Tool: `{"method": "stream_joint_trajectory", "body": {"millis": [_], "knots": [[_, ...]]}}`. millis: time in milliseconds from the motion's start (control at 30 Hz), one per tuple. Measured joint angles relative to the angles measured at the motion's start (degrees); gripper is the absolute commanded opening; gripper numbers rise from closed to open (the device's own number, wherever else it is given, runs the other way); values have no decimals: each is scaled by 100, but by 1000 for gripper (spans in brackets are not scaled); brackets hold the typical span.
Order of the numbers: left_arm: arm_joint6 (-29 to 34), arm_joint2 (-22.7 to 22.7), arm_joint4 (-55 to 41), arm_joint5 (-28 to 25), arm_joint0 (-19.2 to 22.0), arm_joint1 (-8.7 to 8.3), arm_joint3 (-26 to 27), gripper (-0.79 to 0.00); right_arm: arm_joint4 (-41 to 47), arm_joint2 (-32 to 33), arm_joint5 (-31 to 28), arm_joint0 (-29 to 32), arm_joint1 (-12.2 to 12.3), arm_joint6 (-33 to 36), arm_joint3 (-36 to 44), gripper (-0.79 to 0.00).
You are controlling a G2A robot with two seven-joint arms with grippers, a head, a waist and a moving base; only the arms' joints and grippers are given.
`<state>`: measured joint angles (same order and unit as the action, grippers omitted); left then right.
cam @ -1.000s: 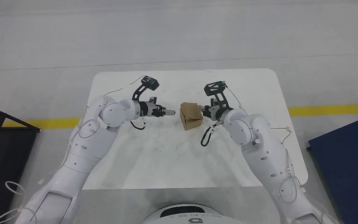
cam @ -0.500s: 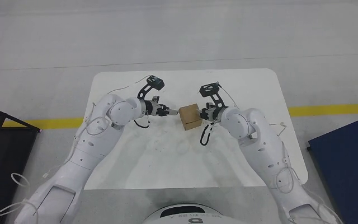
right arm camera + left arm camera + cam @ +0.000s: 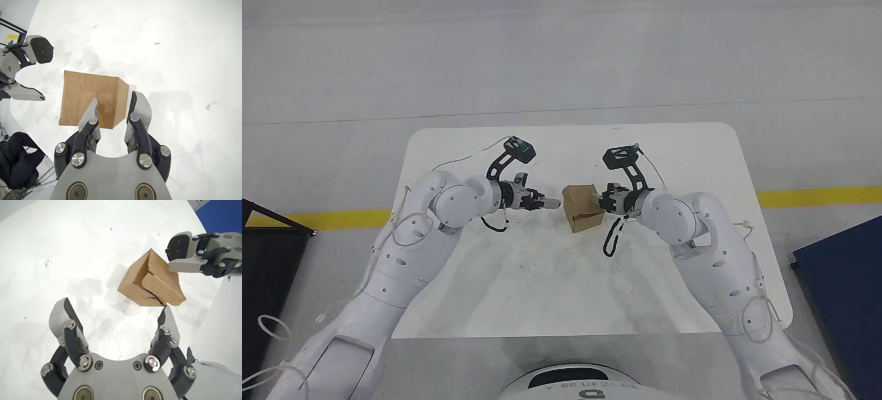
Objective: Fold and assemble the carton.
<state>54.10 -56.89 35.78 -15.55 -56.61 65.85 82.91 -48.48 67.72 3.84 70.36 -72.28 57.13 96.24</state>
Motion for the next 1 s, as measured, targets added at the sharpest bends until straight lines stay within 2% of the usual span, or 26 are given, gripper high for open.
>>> {"method": "stream_joint_trajectory", "body": {"millis": [367, 800, 1000], "knots": [[24, 132, 58, 102, 75, 27, -118, 0, 105, -16, 26, -39, 19, 53, -53, -425], [-141, 650, 280, 530, 536, 224, -493, 0, 247, -59, 28, -99, 40, 130, -113, -434], [-163, 646, 197, 498, 637, 254, -635, 0, 455, 36, 20, -81, 58, 95, -110, -449]]}}
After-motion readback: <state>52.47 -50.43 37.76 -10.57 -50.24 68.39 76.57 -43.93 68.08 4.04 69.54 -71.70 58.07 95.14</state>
